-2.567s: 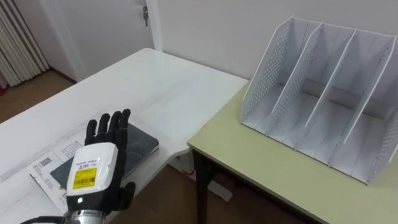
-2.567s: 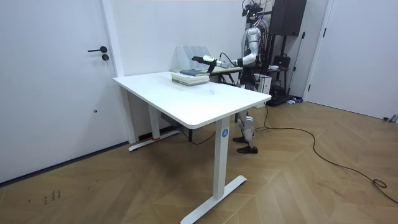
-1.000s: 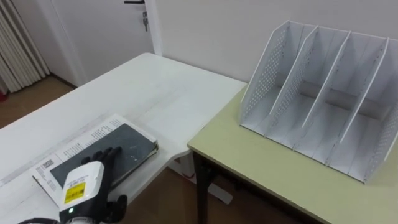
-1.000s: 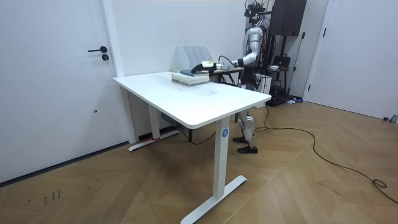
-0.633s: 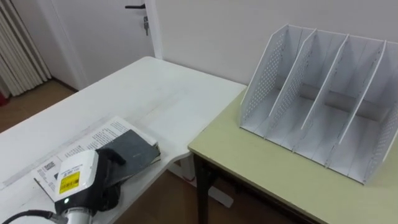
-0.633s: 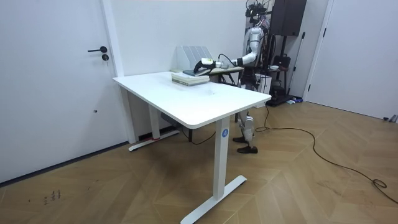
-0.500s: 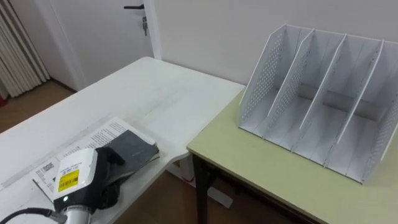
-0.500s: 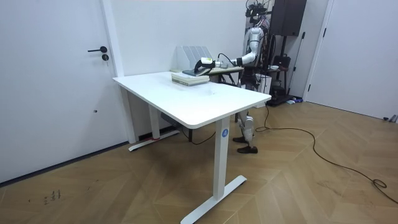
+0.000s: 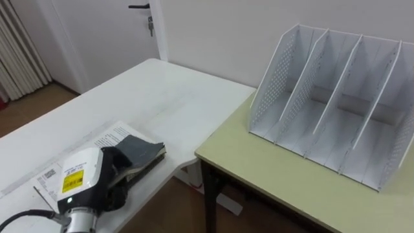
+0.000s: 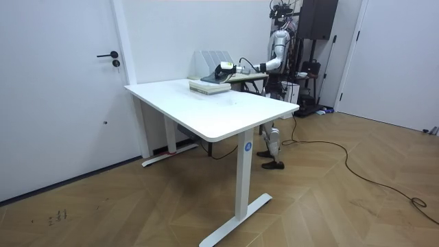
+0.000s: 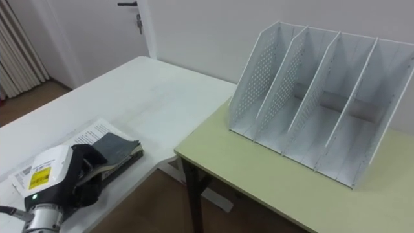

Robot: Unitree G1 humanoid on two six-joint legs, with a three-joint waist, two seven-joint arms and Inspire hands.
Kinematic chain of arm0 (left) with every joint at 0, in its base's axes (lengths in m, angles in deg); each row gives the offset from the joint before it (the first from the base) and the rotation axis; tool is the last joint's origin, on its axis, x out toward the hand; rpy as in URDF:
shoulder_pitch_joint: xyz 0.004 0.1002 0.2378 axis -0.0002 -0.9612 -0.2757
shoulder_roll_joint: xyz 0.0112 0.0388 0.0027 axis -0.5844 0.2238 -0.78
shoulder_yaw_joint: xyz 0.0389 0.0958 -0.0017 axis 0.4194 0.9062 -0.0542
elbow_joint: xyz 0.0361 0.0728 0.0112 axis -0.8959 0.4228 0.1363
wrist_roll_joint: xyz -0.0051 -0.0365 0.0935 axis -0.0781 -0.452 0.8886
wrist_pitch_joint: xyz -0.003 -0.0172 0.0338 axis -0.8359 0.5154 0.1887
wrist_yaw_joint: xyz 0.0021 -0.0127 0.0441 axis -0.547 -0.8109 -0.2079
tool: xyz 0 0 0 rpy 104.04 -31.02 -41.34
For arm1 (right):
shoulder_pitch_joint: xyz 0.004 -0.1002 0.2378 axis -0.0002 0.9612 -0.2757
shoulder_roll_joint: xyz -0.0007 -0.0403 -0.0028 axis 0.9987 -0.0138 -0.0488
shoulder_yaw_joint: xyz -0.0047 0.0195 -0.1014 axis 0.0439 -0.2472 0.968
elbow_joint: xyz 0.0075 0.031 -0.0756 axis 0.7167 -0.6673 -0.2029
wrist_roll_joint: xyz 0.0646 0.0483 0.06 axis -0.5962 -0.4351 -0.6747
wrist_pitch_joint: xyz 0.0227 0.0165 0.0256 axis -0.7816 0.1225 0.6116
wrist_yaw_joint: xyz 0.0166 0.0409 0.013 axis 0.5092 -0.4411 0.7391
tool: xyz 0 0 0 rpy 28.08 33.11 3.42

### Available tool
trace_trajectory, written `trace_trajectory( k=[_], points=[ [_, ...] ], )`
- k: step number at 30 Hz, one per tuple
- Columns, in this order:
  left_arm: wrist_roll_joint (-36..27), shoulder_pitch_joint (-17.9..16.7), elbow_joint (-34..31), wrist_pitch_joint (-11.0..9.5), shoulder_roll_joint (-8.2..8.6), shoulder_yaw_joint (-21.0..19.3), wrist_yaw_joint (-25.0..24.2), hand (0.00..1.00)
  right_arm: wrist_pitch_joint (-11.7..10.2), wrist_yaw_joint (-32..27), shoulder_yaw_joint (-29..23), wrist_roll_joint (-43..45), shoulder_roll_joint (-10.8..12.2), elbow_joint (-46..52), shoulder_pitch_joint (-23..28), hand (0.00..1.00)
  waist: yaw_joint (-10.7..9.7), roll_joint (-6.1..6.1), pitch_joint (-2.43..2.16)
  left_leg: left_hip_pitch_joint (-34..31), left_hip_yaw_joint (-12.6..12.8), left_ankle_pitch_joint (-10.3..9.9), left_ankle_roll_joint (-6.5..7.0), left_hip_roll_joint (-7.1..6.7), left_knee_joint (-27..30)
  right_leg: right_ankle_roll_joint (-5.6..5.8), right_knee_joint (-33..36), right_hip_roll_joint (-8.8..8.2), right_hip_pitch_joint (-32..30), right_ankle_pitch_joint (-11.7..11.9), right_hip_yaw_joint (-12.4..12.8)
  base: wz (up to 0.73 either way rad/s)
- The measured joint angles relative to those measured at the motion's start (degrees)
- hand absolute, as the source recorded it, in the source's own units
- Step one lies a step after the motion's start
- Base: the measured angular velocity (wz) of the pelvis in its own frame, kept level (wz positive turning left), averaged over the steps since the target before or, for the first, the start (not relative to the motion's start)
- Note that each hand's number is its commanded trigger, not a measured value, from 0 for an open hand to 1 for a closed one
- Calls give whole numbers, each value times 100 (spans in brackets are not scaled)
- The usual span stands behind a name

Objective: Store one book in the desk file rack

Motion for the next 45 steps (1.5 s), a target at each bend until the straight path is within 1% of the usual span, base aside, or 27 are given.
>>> trace_trajectory(
  k=[1,2,3,4,5,6,7,8,9,11,12,14,15,17,18,20,22,24,27,28,29,31,32,35,37,41,45],
  points=[
    [-150,-15,-85,-7,56,-39,-5,100,-1,27,12,-6,14,0,-11,0,27,-18,-5,-6,-3,0,0,9,1,0,3,1,0,0,12,-3],
    [-402,-28,-258,-8,69,-45,-19,100,-5,68,53,-15,20,2,-19,0,83,-6,-21,-17,-3,0,0,15,2,0,6,-1,3,1,4,0],
    [-573,-39,-378,-11,65,-43,-30,100,-5,98,55,-12,20,3,-26,0,96,-14,-16,-19,-16,0,0,15,2,0,6,-3,0,1,-6,0],
    [-918,-85,-636,-44,56,-44,-59,100,-10,149,55,30,21,28,-26,0,125,-43,0,-20,-20,0,0,18,2,0,5,0,1,2,-7,0],
    [-1212,-147,-864,-77,52,-45,-115,100,-9,181,84,134,26,115,-23,0,145,-70,5,-34,-21,0,0,19,3,-1,8,-1,0,2,-19,3],
    [-1480,-184,-1046,-94,55,-41,-210,100,-23,209,112,285,27,253,-25,0,149,-83,-3,-69,-22,0,0,19,7,0,8,-4,-20,3,-25,0],
    [-1612,-184,-1110,-120,59,-40,-268,100,-58,232,130,341,28,317,-26,0,179,-87,-6,-75,-21,0,0,20,8,0,13,-4,-37,4,-24,-4],
    [-1914,-183,-1200,-193,60,-37,-353,100,-124,286,231,447,27,457,-25,0,245,-89,-8,-81,-23,0,0,22,8,-5,18,-4,-57,10,-20,-8],
    [-2109,-181,-1247,-215,60,-27,-404,100,-159,324,301,523,21,533,-24,0,273,-89,-9,-83,-32,0,0,23,8,-7,17,-5,-61,13,-22,-8],
    [-2727,-181,-1468,-292,73,10,-543,100,-190,451,462,982,3,882,-27,0,319,-87,-11,-91,-29,0,0,26,8,-7,25,-7,-78,14,-20,-2],
    [-2835,-181,-1509,-329,78,13,-582,100,-196,488,488,1118,9,977,-29,0,331,-85,-12,-90,-30,0,0,27,9,-8,27,-7,-78,14,-21,0],
    [-3437,-181,-1680,-408,92,17,-765,100,-195,695,587,1502,22,1604,7,0,400,-81,-13,-77,-15,0,0,32,10,-8,54,-6,-84,13,-5,-4],
    [-3610,-182,-1718,-409,102,19,-822,100,-196,741,613,1597,27,1811,31,0,431,-77,-12,-76,-15,0,0,33,10,-8,61,-5,-86,13,-6,-4],
    [-4487,-207,-1750,-435,110,68,-1057,100,-223,934,719,1933,37,2585,74,0,451,-65,-5,-66,-18,0,0,34,13,-8,83,-7,-88,14,-7,0],
    [-4655,-224,-1752,-437,108,98,-1109,100,-252,978,750,2009,38,2767,99,0,455,-59,-1,-64,-19,0,0,33,14,-8,86,-8,-88,14,-7,0],
    [-5204,-273,-1753,-439,95,212,-1331,100,-312,1217,862,2190,44,3332,118,0,485,-46,10,-67,-22,0,0,31,13,-8,94,-11,-93,14,-9,0],
    [-5539,-276,-1754,-460,87,209,-1512,100,-331,1448,918,2334,43,3706,167,0,518,-46,10,-63,-28,0,0,31,14,-8,99,-11,-92,14,-8,0],
    [-5953,-276,-1752,-584,72,212,-1646,100,-405,1659,960,2313,39,4040,245,0,556,-49,15,-51,-50,0,0,32,12,-9,105,-10,-83,14,-6,0],
    [-6363,-276,-1753,-701,63,213,-1800,100,-417,1821,1025,2310,-1,4464,337,0,609,-54,27,-50,-44,0,0,32,13,-9,120,-11,-90,14,1,0],
    [-6510,-276,-1752,-761,50,212,-1878,100,-418,1908,1085,2310,-50,4786,363,0,613,-64,53,-57,-37,0,0,32,13,-9,124,-10,-101,14,10,0],
    [-6599,-276,-1753,-794,47,217,-1983,100,-426,1985,1100,2310,-71,5089,376,0,609,-76,66,-82,-33,0,0,33,12,-12,126,-8,-129,16,12,0],
    [-6674,-290,-1752,-802,50,217,-2162,100,-437,2059,1099,2354,-70,5505,410,0,621,-94,77,-97,-14,0,0,35,13,-14,137,-3,-157,17,46,-6],
    [-6900,-321,-1754,-803,50,218,-2291,100,-437,2164,1098,2364,-78,5759,438,0,623,-96,77,-99,-13,0,0,33,13,-14,137,-4,-157,16,50,-5],
    [-7327,-403,-1769,-814,64,242,-2576,100,-437,2450,1105,2265,-86,6244,450,0,631,-94,77,-96,-13,0,0,32,13,-13,135,-4,-157,17,71,-3],
    [-7411,-452,-1770,-816,67,247,-2722,100,-437,2576,1108,2179,-77,6512,453,0,639,-94,76,-93,-14,0,0,34,14,-13,136,2,-160,16,107,-6],
    [-7561,-461,-1769,-818,62,247,-2921,100,-442,2635,1091,1278,-108,6814,462,0,614,-93,76,-41,-49,0,0,34,12,-13,114,3,-101,16,152,-1],
    [-7632,-461,-1768,-844,65,231,-3013,100,-496,2608,924,799,-111,7096,475,0,607,-92,76,27,-35,0,0,34,11,-13,107,3,-37,16,159,-2]
  ],
)
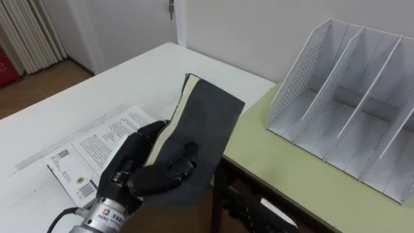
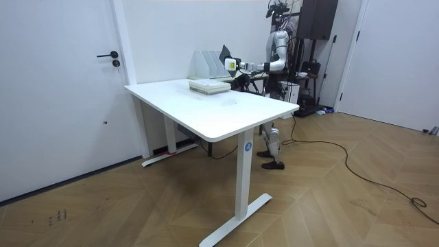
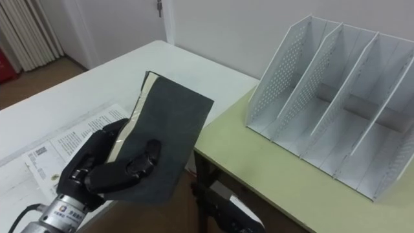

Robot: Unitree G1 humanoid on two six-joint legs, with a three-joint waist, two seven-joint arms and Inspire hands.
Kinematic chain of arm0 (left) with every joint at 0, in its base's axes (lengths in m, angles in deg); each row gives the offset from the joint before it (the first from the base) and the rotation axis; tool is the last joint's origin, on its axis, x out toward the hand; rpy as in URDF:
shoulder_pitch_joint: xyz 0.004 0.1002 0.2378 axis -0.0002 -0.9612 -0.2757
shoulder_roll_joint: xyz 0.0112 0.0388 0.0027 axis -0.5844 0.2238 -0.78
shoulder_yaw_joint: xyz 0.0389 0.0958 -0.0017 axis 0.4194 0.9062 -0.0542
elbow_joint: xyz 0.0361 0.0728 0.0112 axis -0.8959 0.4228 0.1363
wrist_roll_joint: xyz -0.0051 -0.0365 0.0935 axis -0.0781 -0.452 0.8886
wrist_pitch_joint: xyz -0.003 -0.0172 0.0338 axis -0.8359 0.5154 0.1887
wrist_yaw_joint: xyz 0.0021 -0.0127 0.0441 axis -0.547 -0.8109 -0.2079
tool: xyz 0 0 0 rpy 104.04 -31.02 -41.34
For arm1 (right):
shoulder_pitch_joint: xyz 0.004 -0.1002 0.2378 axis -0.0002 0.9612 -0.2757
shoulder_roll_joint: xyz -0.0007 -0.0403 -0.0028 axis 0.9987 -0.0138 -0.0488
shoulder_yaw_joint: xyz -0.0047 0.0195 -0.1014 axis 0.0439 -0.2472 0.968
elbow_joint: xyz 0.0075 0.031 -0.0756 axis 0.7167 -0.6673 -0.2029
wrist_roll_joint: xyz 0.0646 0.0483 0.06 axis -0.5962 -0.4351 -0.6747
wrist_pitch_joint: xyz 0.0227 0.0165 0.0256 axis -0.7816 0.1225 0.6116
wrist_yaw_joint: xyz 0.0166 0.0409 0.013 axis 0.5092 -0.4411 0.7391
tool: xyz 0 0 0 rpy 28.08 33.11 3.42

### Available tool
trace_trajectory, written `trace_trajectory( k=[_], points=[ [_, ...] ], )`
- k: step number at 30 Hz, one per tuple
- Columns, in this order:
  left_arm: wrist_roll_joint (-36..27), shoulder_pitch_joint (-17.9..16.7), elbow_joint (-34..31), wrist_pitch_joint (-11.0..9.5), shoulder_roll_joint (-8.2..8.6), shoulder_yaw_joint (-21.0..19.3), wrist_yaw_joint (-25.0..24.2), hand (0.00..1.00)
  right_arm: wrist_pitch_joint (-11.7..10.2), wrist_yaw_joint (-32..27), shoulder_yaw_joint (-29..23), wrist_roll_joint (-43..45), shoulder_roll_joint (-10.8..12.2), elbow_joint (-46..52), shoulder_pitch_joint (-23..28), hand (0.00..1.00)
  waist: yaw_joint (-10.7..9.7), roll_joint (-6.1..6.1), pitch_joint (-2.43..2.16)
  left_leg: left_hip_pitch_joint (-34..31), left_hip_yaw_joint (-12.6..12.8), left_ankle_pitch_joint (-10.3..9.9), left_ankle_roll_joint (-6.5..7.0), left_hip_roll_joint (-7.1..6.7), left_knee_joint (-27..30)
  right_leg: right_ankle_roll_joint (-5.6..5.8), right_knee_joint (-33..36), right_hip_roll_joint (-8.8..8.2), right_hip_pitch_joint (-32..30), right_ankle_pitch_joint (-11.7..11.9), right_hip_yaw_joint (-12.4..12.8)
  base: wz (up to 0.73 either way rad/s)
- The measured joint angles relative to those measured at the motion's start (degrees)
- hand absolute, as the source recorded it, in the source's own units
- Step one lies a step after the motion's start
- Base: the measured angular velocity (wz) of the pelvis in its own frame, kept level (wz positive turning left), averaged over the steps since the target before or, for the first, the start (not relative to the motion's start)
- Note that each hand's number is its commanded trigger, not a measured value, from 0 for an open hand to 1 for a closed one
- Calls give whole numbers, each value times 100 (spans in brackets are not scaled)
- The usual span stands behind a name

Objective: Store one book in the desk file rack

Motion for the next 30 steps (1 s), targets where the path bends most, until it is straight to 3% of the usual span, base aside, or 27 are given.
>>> trace_trajectory(
  k=[6,10,22,30],
  points=[
    [-234,-77,54,-4,-40,-38,-358,100,-34,156,-285,-1049,-31,357,-63,0,15,6,3,-18,33,0,0,-1,1,0,9,2,-44,0,52,-4],
    [-540,-186,54,-2,-94,-39,-559,100,-37,312,-467,-1863,-237,556,-109,0,12,5,3,-13,32,0,0,-1,3,0,26,1,-43,0,49,0],
    [-539,-188,231,34,-272,-45,-1141,100,3,772,-537,-2285,-269,599,-161,0,69,-1,0,-61,17,0,0,6,20,-1,126,-7,-116,1,-8,1],
    [-1104,-190,329,63,-330,-21,-1398,100,32,1023,-533,-2906,-507,780,-169,0,144,-52,-5,-123,11,0,0,8,63,-9,120,-10,-144,3,-25,0]
  ],
)
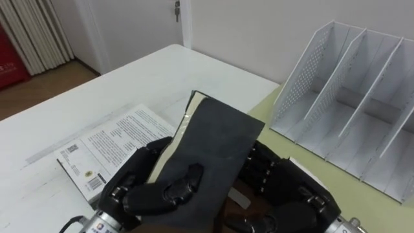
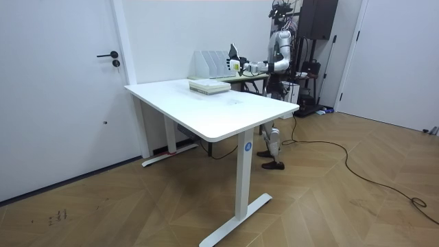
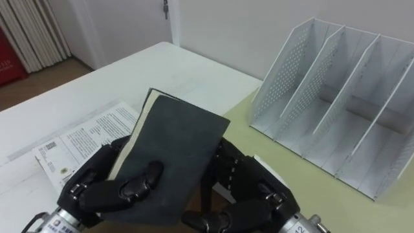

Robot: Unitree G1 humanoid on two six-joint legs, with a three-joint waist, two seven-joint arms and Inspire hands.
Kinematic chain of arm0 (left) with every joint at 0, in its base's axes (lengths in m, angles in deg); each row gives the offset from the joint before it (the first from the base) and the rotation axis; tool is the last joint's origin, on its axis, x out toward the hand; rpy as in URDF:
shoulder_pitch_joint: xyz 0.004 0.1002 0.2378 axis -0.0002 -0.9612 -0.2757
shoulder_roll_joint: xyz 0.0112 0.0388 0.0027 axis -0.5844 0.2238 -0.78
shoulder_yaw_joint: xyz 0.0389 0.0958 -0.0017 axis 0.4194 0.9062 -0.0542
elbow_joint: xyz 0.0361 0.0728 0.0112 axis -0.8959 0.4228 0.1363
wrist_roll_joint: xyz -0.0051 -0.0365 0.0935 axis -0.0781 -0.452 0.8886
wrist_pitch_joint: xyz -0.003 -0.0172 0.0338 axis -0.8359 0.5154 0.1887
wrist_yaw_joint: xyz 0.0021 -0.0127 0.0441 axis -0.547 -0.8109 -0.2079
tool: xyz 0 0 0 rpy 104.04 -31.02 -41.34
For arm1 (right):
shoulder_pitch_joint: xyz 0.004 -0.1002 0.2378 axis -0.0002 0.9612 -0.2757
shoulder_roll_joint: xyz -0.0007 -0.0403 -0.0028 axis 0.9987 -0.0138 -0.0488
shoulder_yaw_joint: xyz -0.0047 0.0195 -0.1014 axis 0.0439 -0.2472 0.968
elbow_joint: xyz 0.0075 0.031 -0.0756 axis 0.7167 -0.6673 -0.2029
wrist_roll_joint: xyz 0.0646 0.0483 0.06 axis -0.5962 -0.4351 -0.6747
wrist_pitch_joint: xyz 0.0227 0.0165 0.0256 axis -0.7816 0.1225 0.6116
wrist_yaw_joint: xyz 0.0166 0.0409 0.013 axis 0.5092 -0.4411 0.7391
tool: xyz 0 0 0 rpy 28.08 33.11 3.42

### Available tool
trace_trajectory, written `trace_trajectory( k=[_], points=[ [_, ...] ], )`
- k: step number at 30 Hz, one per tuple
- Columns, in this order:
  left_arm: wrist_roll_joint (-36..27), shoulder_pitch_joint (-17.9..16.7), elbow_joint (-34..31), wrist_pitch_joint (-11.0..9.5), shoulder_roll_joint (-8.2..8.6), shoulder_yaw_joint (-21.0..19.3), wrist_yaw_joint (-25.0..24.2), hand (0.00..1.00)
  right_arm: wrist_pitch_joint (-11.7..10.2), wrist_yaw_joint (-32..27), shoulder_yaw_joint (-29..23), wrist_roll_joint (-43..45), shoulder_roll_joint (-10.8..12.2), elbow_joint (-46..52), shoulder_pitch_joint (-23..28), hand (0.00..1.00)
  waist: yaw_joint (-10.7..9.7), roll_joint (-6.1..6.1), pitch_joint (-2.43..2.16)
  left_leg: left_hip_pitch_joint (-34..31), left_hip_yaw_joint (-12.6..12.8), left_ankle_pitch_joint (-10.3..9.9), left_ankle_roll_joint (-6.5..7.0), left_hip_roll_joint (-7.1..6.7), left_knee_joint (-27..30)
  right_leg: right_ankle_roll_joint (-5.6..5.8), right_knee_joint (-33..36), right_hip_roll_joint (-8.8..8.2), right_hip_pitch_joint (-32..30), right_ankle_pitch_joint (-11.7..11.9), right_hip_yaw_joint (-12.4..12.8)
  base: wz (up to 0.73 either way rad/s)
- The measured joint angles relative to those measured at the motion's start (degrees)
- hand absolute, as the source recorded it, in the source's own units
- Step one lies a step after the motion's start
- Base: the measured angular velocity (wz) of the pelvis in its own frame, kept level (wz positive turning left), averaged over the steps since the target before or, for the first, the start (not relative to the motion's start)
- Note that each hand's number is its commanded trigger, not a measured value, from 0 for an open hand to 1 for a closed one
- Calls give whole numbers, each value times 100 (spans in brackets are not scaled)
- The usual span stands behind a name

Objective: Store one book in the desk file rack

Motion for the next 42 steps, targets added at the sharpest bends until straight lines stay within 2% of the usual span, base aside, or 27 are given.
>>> trace_trajectory(
  k=[3,4,5,6,14,18,21,22,25,35,36,37,38,42],
  points=[
    [-258,1,3,-1,-105,48,-2,100,35,84,64,-290,-138,13,-80,0,15,-51,-2,6,1,0,0,0,0,0,-1,0,3,0,8,0],
    [-345,1,7,-1,-164,56,-2,100,37,97,118,-380,-189,13,-105,23,6,-82,-6,7,1,0,0,2,0,0,-1,2,3,0,8,0],
    [-381,2,10,-2,-200,58,-2,100,38,121,125,-398,-202,13,-103,59,0,-110,-11,12,0,0,0,3,0,0,-1,4,5,1,8,0],
    [-408,2,18,-2,-210,64,-2,100,38,122,132,-398,-207,13,-103,100,-2,-118,-13,14,0,0,0,4,0,0,-1,4,7,1,8,0],
    [-865,-1,239,-112,-434,245,-67,100,98,1,156,-679,-225,8,-101,100,11,-117,-11,22,19,0,0,1,-3,0,-2,1,10,3,5,0],
    [-865,-1,238,-190,-465,396,-128,100,98,-54,218,-976,-234,8,-101,100,16,-111,-7,14,21,0,0,2,-3,0,15,1,1,3,5,0],
    [-862,4,237,-311,-517,501,-239,100,98,-112,386,-1256,-358,8,-102,100,16,-112,-4,7,27,-1,0,3,-3,-1,43,2,-17,2,4,0],
    [-857,8,237,-392,-581,545,-257,100,98,-127,411,-1269,-383,8,-102,100,16,-113,-4,-5,28,-1,0,7,-3,-1,76,4,-45,2,5,0],
    [-874,7,238,-410,-634,596,-262,100,91,-136,451,-1320,-392,8,-105,100,15,-118,-1,-75,32,-1,0,6,5,-4,84,2,-115,4,3,0],
    [-862,9,245,-557,-816,716,-266,100,10,-190,622,-1453,-635,8,-106,100,13,-136,22,-93,31,0,0,8,5,-4,84,5,-137,4,8,0],
    [-862,9,245,-560,-827,721,-266,82,10,-191,626,-1455,-640,8,-106,100,13,-136,25,-95,31,0,0,8,5,-4,83,4,-140,5,8,0],
    [-861,9,245,-564,-830,722,-266,52,10,-191,631,-1459,-650,8,-106,100,14,-139,29,-99,30,0,0,7,5,-4,84,4,-146,5,10,0],
    [-861,9,245,-564,-830,724,-266,0,10,-191,630,-1459,-654,8,-106,100,16,-147,35,-100,32,0,0,8,5,-4,84,4,-149,5,14,0],
    [-858,9,268,-575,-829,724,-264,0,10,-194,637,-1459,-667,8,-105,100,15,-169,50,-116,36,0,0,7,5,-4,85,6,-174,5,20,0]
  ],
)
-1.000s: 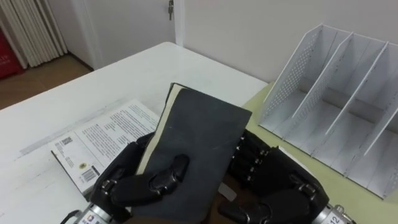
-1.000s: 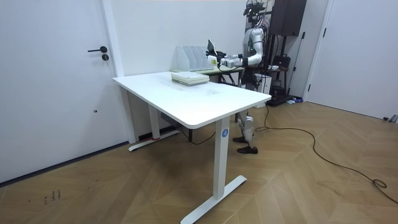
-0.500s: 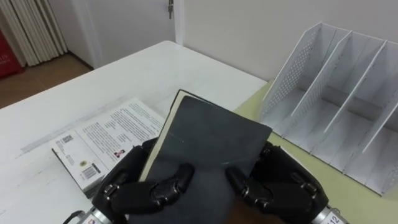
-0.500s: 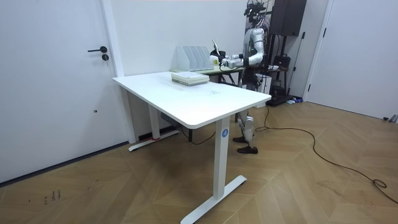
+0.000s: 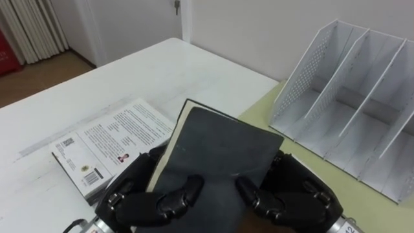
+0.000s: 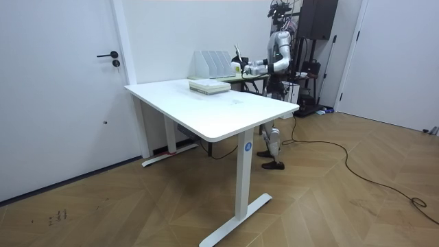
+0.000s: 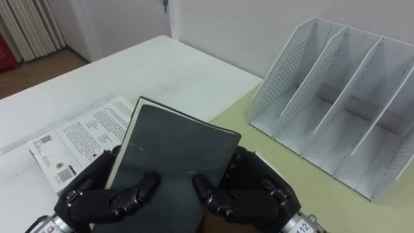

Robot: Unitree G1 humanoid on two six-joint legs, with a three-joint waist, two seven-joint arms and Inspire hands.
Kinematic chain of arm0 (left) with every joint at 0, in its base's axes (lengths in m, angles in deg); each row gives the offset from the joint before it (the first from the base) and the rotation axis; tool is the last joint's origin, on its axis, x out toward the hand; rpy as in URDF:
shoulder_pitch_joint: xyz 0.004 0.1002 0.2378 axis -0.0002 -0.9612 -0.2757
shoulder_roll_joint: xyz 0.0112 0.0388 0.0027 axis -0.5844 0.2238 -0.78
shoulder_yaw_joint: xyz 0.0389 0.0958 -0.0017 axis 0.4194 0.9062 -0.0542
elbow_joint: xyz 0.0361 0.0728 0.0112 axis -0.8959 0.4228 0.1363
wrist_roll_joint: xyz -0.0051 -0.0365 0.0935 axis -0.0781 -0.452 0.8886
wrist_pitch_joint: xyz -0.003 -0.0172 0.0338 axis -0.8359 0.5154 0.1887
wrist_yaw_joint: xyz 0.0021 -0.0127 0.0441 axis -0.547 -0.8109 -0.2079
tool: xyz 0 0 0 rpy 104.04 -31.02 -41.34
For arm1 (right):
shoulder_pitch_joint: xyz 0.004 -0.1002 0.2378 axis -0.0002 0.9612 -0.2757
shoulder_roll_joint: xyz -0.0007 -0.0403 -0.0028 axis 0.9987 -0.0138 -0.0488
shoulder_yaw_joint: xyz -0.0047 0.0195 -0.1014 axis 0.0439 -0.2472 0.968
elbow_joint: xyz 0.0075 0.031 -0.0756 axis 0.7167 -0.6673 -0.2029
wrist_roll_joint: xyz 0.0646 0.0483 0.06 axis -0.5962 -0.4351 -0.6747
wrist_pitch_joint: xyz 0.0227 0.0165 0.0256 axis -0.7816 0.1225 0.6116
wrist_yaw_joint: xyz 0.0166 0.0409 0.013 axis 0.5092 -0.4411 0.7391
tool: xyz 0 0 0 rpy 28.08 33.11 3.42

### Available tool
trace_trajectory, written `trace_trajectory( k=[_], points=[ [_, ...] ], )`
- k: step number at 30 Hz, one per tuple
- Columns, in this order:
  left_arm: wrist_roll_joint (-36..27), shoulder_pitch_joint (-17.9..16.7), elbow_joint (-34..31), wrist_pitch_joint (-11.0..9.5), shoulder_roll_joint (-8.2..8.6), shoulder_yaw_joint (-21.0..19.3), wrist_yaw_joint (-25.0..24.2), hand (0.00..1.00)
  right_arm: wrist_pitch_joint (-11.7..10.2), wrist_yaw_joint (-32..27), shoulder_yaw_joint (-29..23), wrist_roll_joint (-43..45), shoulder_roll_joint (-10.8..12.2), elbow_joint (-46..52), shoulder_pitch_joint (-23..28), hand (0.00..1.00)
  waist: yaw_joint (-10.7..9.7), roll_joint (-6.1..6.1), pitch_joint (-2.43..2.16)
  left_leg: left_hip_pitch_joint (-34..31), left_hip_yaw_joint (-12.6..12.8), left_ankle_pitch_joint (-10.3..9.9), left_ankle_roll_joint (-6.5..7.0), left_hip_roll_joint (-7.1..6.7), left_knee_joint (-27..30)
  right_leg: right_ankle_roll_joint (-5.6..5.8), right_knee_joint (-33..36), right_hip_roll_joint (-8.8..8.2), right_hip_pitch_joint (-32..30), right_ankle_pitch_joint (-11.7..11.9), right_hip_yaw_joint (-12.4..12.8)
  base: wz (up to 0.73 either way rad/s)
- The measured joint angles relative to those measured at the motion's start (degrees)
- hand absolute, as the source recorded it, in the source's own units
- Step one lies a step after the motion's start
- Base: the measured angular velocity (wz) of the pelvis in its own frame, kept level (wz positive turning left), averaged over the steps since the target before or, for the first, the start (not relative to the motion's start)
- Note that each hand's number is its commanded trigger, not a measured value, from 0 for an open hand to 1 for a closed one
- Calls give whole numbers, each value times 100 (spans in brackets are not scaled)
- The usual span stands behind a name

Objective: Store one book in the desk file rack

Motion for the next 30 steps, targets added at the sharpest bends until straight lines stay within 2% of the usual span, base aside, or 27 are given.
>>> trace_trajectory(
  k=[6,9,12,14,18,20,24,26,30],
  points=[
    [50,1,313,-49,12,45,240,0,0,-192,141,229,-72,2,-40,100,-31,0,-1,-29,8,0,0,0,3,-1,-6,0,-23,1,-16,0],
    [316,1,432,-48,26,104,454,0,0,-309,145,464,-89,36,-57,100,-24,0,-4,-24,14,0,0,0,10,-1,-5,0,-18,1,-12,0],
    [1009,4,739,-52,150,99,628,0,2,-479,96,976,-103,156,-64,100,-22,17,-12,-19,24,0,0,0,9,-1,-7,1,-15,1,-1,-1],
    [1354,-3,1090,-38,342,113,769,0,6,-602,33,1358,-113,182,-87,100,-65,19,-14,-34,22,0,0,0,9,-1,-9,0,-13,1,-3,2],
    [1978,-230,1402,-40,445,116,957,0,19,-861,-196,1635,-107,400,-108,100,-113,41,-28,-38,57,0,0,2,9,-1,-12,2,-15,1,12,0],
    [2330,-370,1705,22,456,222,1058,0,19,-1123,-290,1634,-17,504,-288,100,-257,46,-35,-24,37,0,0,4,9,-1,-12,1,-1,1,-16,5],
    [2589,-405,2528,139,546,375,1088,0,19,-1624,-418,1853,182,634,-609,100,-412,48,-38,5,91,1,0,10,4,-2,-11,7,19,2,-20,-2],
    [2919,-441,3171,180,673,415,1195,0,18,-1919,-510,1953,267,689,-732,100,-482,21,-64,15,130,1,0,13,2,-3,-8,8,15,2,-17,-5],
    [3132,-573,3708,258,832,435,1346,0,20,-2399,-777,2298,337,846,-795,100,-525,-38,-97,-25,157,0,0,11,0,-8,-7,4,-29,7,-11,-1]
  ],
)
